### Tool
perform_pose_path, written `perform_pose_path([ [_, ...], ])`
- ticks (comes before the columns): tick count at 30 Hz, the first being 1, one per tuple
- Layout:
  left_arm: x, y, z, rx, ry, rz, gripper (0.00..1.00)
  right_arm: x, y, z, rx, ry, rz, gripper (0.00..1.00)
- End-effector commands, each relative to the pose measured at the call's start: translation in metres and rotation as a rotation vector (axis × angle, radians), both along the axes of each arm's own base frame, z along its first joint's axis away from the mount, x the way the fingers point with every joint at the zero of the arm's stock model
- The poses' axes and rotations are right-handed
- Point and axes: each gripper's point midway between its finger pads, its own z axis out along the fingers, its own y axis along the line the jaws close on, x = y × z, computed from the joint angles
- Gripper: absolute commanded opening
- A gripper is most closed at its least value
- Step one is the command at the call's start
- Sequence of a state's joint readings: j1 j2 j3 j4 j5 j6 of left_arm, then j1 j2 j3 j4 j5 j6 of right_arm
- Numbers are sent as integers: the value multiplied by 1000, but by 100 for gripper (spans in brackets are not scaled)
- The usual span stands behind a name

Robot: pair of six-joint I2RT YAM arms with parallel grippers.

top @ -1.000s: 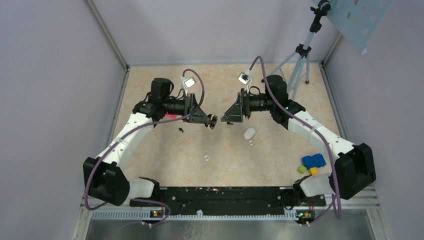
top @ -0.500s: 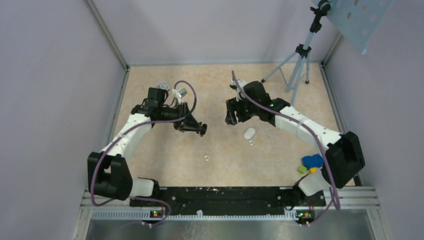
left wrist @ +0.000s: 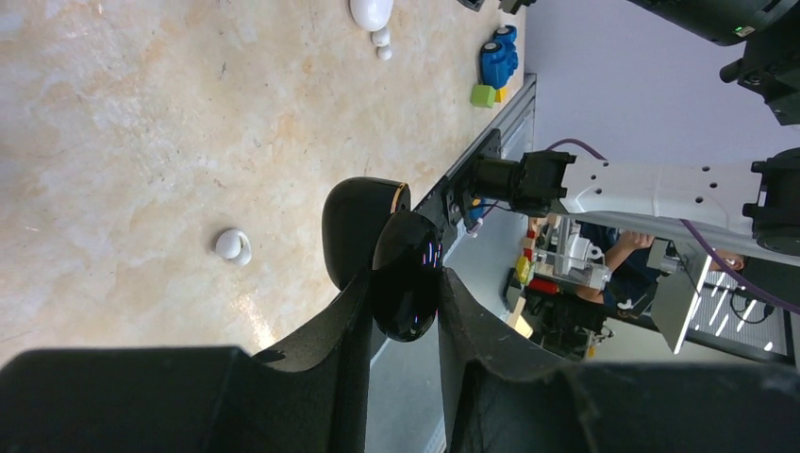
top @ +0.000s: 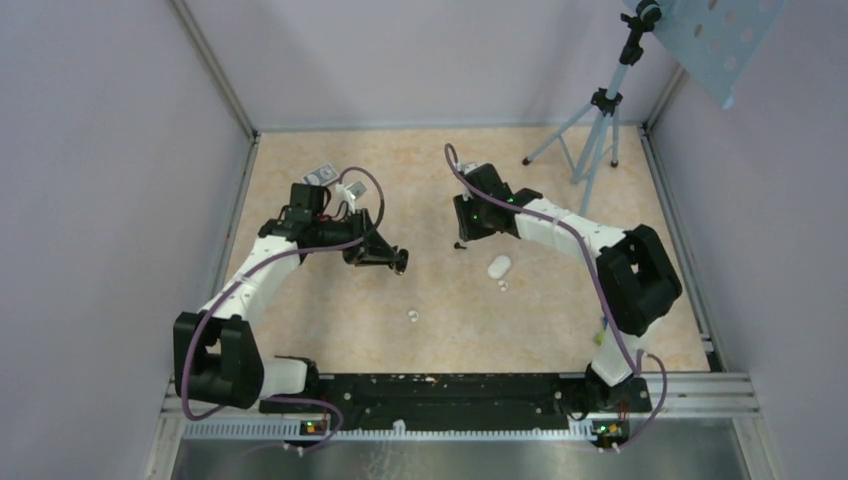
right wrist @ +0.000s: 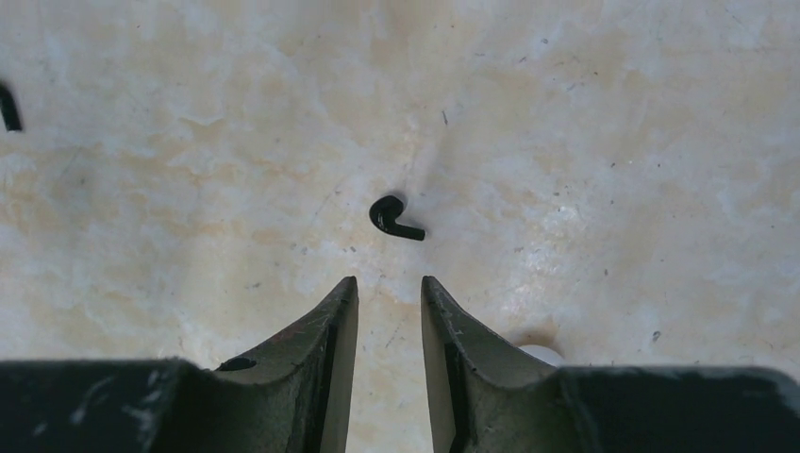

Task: Insert the wireless bluetooth earbuds into the charging case
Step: Pick up the right earbud from the center of the board.

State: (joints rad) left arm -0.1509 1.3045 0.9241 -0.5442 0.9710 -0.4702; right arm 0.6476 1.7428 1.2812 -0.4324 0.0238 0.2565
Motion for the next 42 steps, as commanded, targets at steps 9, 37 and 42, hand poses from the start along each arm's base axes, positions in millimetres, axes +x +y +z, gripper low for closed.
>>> perform_pose_path([
  [9,6,1,9,-24,-66,16,0,19,31,-19,26,8,-112,34],
  [37,5,1,7,-26,-62,6,0,22,36,-52,-111,2,-127,26],
  [42,4,1,7,-26,-61,4,0,20,34,-54,-137,-4,-116,23],
])
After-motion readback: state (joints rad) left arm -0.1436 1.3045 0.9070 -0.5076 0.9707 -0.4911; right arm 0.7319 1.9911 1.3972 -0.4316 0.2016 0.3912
